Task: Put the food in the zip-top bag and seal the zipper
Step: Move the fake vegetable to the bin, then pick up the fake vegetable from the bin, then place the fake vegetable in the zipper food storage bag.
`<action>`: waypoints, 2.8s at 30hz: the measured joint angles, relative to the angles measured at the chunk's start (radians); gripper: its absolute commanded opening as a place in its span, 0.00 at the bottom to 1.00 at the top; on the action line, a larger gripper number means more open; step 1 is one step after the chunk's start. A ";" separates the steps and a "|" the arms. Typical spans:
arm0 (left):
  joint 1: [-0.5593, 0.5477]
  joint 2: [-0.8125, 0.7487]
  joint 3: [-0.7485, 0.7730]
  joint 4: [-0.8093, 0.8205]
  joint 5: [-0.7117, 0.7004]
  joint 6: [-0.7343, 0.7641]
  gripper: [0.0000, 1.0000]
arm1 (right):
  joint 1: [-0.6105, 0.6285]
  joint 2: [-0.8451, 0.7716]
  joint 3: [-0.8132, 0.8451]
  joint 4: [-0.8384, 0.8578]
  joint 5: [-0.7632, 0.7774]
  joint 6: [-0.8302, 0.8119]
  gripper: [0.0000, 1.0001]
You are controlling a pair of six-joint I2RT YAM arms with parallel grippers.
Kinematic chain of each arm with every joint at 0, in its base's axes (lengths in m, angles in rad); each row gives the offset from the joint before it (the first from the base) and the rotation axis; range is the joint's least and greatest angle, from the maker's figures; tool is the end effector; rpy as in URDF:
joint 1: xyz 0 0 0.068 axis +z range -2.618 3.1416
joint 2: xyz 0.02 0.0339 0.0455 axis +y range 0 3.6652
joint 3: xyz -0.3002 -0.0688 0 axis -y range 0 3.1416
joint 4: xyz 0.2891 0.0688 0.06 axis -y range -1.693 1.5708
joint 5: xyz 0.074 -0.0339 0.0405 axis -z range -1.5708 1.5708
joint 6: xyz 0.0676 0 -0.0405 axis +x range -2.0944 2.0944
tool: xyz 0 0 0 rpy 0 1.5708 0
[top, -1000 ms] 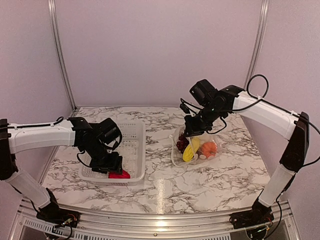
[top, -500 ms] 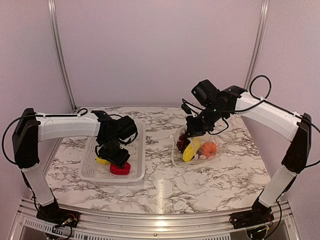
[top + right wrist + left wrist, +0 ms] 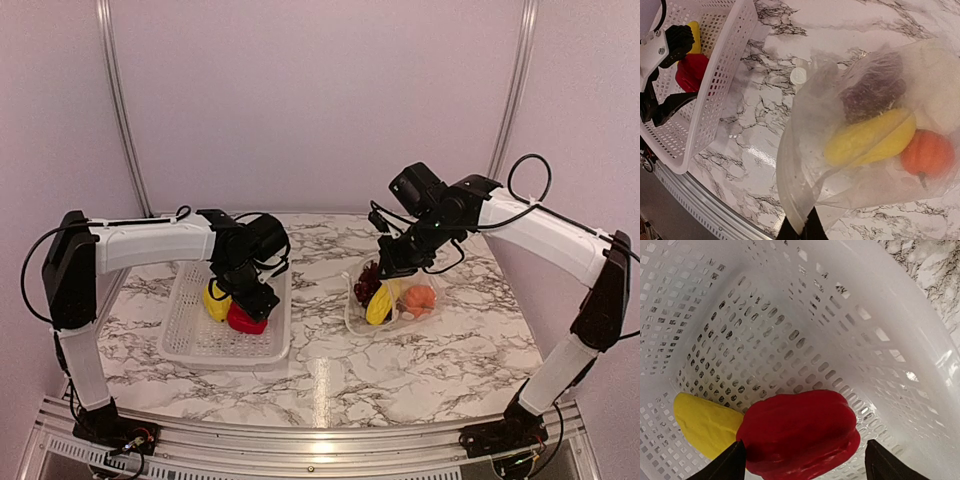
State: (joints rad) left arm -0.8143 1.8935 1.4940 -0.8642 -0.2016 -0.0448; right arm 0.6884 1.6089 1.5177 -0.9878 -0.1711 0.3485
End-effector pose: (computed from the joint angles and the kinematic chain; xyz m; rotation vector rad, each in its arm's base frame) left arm 0.3168 -0.3160 0.2074 1.0026 2.5919 0.0764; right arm 0.2948 0.2574 0.3230 -0.5228 2.6968 0.5461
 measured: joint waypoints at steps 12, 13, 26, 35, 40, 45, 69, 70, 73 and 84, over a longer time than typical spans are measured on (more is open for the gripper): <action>0.004 0.030 -0.014 0.089 -0.053 0.122 0.86 | 0.000 -0.005 -0.011 0.001 -0.022 0.007 0.00; 0.004 0.035 -0.014 0.093 -0.068 0.115 0.86 | 0.000 -0.005 -0.011 0.001 -0.024 0.008 0.00; 0.000 -0.222 -0.097 0.165 -0.200 -0.501 0.86 | 0.008 -0.005 -0.063 0.031 -0.054 0.023 0.00; -0.047 -0.346 -0.320 0.315 -0.145 -1.022 0.85 | 0.008 -0.005 -0.063 0.058 -0.064 0.024 0.00; -0.046 -0.339 -0.370 0.328 -0.121 -1.197 0.87 | 0.008 -0.005 -0.066 0.072 -0.069 0.023 0.00; -0.032 -0.323 -0.405 0.351 -0.086 -1.316 0.88 | 0.008 -0.009 -0.099 0.085 -0.074 0.024 0.00; 0.061 -0.113 -0.261 0.387 -0.024 -1.193 0.66 | 0.014 -0.111 -0.154 0.092 -0.072 0.076 0.00; 0.060 -0.119 -0.254 0.390 -0.024 -1.170 0.65 | 0.014 -0.116 -0.153 0.092 -0.072 0.079 0.00; 0.055 -0.164 -0.251 0.411 -0.010 -1.078 0.62 | 0.015 -0.119 -0.141 0.081 -0.072 0.086 0.00; -0.127 -0.383 -0.359 0.982 0.285 -0.680 0.51 | 0.019 -0.125 -0.028 0.004 -0.076 0.120 0.00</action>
State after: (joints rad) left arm -0.9413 1.5101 1.1351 0.1173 0.0830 -0.7246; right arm 0.7071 1.4841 1.4899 -0.9840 -0.2466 0.4686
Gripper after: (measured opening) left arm 0.731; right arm 0.003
